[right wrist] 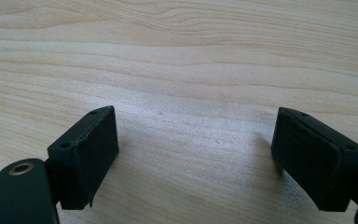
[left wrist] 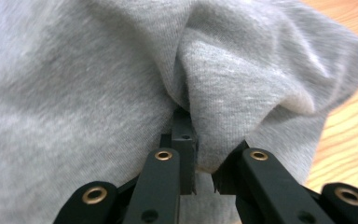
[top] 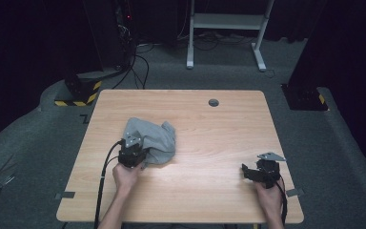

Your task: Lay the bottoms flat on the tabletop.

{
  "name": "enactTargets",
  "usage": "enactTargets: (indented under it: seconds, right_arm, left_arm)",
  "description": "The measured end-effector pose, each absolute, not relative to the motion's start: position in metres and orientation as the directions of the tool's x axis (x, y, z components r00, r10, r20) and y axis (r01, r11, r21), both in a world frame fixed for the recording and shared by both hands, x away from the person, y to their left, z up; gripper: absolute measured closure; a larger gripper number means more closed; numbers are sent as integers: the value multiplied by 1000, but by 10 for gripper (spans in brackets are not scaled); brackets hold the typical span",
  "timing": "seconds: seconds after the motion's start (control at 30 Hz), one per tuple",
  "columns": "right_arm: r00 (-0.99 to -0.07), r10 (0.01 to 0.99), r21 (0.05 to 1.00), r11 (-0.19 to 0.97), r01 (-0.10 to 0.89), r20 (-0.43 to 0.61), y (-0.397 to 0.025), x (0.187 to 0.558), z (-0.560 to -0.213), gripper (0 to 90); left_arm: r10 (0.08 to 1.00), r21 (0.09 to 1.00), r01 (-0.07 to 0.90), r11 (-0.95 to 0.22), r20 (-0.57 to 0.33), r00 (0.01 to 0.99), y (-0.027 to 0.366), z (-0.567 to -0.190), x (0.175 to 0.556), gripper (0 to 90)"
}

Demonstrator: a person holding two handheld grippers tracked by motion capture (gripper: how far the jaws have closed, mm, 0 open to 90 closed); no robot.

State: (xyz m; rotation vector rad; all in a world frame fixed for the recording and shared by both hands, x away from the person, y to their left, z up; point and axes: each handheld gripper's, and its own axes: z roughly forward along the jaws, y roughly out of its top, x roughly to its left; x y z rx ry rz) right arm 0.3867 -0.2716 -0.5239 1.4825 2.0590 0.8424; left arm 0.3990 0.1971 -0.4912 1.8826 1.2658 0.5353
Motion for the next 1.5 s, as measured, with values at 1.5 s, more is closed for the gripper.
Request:
enactTargets:
  seconds: [1.5]
  right_arm:
    - [-312, 950, 710, 231, 666, -16, -271, 386, -524, 151]
  left_arm:
    - [630, 878, 381, -289, -125, 767, 87, -460, 382, 814]
